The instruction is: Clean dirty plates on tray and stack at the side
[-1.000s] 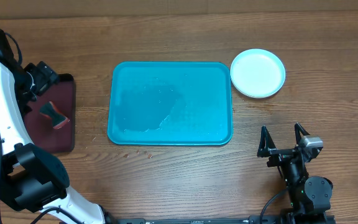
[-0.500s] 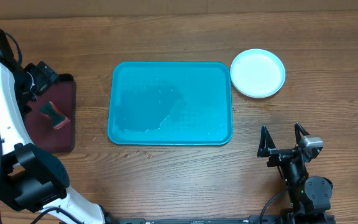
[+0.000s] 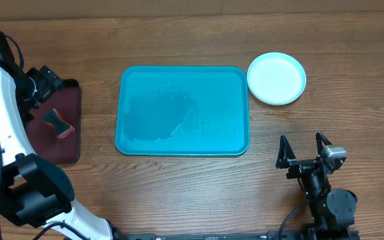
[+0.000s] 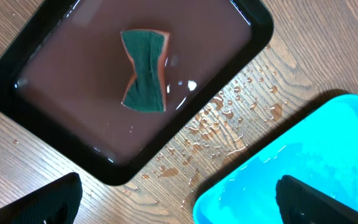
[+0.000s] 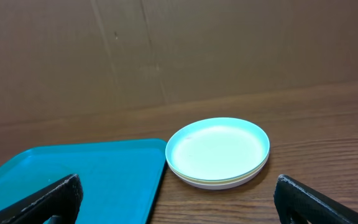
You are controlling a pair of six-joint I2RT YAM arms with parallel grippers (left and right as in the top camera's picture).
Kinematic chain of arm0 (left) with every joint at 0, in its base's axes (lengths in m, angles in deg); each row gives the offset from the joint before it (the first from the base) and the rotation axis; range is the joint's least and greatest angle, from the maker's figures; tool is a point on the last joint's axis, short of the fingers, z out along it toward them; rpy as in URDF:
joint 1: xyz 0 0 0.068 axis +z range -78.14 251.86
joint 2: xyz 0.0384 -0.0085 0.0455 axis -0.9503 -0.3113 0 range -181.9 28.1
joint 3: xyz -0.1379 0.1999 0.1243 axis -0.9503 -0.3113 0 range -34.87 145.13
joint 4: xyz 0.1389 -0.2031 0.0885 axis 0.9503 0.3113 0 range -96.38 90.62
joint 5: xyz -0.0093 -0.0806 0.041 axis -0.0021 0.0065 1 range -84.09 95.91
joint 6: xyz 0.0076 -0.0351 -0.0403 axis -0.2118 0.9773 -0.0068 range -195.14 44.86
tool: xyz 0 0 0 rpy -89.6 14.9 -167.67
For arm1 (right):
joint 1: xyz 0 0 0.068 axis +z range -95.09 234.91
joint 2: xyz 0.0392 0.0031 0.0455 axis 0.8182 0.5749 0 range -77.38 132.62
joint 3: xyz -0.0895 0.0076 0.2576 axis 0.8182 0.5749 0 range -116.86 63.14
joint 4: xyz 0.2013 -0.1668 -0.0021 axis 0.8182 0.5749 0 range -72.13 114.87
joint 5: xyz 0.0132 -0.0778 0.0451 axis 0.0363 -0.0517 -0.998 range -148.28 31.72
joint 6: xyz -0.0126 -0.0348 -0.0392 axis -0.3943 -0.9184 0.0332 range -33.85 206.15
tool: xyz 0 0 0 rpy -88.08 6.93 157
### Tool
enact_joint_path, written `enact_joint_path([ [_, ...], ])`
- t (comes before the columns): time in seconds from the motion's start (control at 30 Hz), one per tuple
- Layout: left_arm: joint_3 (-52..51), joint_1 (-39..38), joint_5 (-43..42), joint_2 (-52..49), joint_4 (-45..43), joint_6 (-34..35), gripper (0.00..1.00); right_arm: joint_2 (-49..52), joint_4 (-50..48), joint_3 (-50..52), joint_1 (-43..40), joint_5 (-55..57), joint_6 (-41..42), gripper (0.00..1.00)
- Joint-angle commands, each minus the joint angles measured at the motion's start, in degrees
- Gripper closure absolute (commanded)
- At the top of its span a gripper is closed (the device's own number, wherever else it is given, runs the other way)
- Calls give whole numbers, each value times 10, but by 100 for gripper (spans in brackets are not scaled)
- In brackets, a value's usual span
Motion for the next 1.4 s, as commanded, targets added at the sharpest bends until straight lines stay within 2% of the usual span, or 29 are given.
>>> enact_joint_path([
  [0.0, -2, -2, 2, -3, 5, 1, 0, -7, -4, 6, -2, 7, -4, 0],
  [0.17, -2, -11, 0, -1, 23, 1, 0, -7, -4, 6, -2, 7, -4, 0],
  [0.3, -3, -47, 4, 18, 27, -37, 0, -7, -4, 6, -2, 7, -4, 0],
  [0.43, -6, -78, 7, 53, 27, -75, 0, -7, -4, 6, -2, 7, -4, 0],
  [0.63, -54, -119, 35, 133, 13, -76, 0, -7, -4, 6, -2, 7, -4, 0],
  [0.77, -132, -140, 36, 198, -41, -91, 0, -7, -4, 6, -2, 7, -4, 0],
  [1.2, -506, -150, 30, 488, -267, -93, 0, -7, -4, 6, -2, 7, -4, 0],
  [1.37, -592, -150, 30, 579, -297, -93, 0, -7, -4, 6, -2, 7, -4, 0],
])
